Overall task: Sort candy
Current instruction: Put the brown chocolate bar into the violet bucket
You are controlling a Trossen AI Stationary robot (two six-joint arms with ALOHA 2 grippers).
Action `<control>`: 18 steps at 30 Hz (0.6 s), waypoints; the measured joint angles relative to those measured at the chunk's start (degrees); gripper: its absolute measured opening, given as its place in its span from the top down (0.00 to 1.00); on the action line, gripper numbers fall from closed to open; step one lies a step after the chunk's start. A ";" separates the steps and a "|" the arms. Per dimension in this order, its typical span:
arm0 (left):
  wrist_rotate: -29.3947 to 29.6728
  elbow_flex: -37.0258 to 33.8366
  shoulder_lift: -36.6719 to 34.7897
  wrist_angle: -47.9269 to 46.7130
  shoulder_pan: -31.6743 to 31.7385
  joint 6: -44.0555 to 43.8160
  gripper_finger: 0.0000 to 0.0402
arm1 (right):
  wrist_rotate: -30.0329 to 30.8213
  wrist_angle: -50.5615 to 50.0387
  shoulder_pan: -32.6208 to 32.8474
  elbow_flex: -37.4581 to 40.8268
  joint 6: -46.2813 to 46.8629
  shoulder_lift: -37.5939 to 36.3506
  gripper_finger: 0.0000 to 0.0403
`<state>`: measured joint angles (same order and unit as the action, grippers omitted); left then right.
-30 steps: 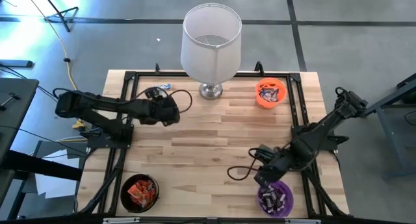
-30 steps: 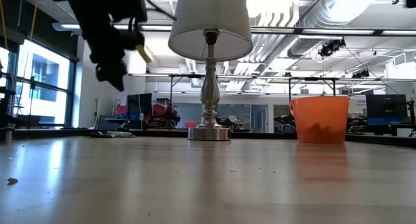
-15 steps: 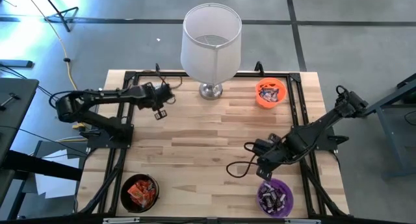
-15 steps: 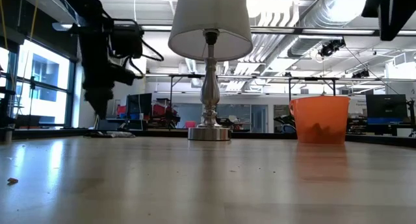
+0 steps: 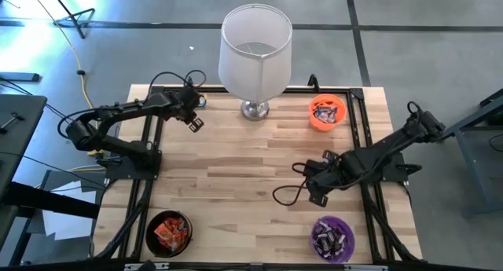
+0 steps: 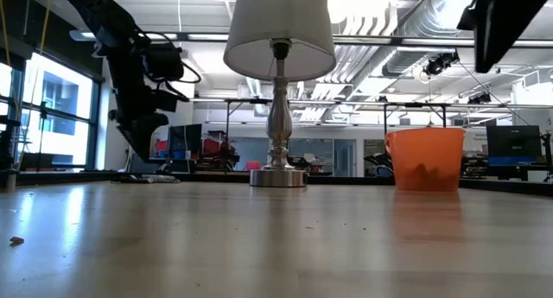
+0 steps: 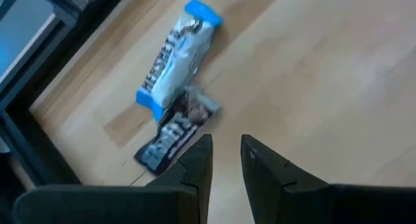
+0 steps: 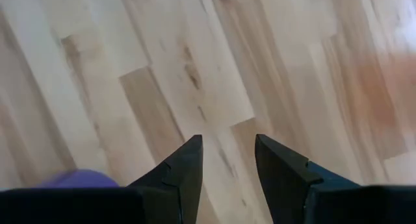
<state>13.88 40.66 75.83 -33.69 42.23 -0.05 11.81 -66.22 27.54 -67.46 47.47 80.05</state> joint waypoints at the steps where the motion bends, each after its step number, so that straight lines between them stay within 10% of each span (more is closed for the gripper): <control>1: -0.09 0.00 0.00 -0.62 0.47 1.14 0.84 | -0.01 0.00 -0.51 0.00 -0.62 0.00 0.66; 18: -3.03 0.00 0.03 -9.36 4.01 15.09 0.84 | -0.19 0.00 -3.20 0.02 -2.49 0.00 0.66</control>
<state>10.85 40.66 75.86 -43.05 46.24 15.04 11.62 -66.21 24.34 -67.44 44.97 80.05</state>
